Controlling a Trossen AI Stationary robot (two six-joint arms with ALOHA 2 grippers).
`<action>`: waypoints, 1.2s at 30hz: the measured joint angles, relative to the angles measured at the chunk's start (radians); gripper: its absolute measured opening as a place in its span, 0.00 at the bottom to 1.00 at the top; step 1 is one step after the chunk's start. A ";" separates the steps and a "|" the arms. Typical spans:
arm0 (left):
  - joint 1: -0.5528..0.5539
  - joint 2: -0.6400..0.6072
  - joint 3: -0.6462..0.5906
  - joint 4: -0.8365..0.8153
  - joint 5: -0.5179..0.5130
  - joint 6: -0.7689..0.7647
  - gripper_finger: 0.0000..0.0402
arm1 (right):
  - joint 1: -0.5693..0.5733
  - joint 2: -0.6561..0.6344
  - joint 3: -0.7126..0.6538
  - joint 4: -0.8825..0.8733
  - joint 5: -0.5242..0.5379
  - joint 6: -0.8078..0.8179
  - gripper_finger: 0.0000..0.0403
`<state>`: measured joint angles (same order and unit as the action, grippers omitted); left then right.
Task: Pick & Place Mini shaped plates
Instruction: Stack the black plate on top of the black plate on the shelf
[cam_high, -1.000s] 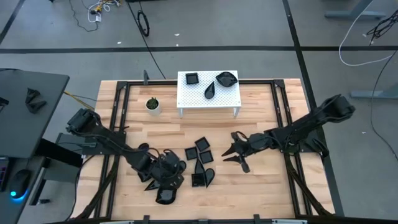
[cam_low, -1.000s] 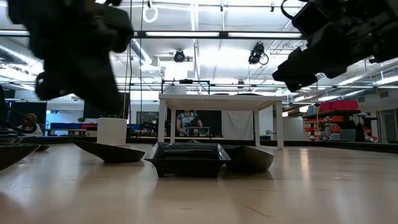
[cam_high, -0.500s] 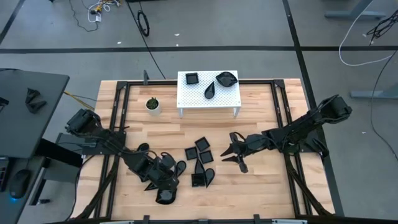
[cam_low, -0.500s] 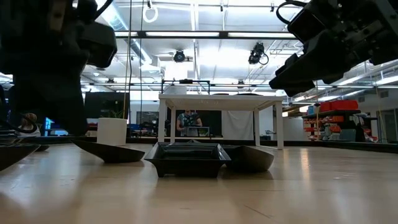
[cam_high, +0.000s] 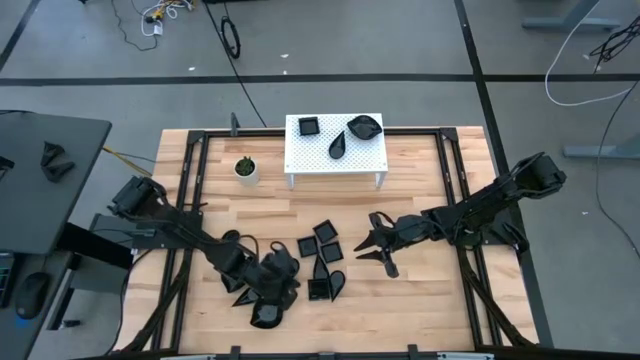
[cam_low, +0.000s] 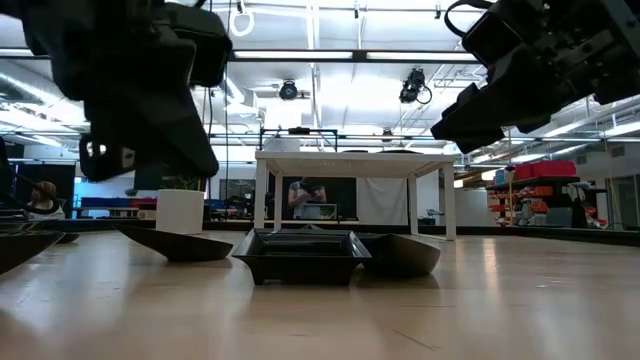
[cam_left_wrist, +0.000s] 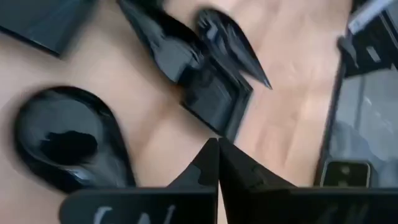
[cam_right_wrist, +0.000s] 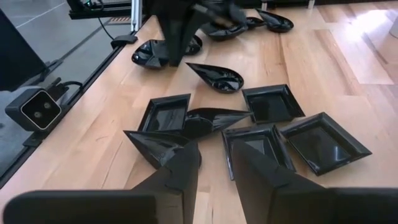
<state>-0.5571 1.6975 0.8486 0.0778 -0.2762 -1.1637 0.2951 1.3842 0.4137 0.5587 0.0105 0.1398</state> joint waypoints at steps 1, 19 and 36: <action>0.000 0.017 0.000 0.002 0.025 -0.004 0.01 | 0.000 0.000 0.000 0.002 0.000 0.000 0.26; -0.015 -0.063 0.000 -0.610 -0.215 -0.357 0.01 | 0.000 0.000 -0.001 0.010 0.000 -0.001 0.26; -0.062 -0.075 -0.005 -0.486 -0.416 -0.493 0.26 | 0.000 0.000 -0.001 0.011 0.000 -0.002 0.26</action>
<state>-0.6196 1.6222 0.8433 -0.4078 -0.6918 -1.6570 0.2951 1.3838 0.4129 0.5694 0.0109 0.1375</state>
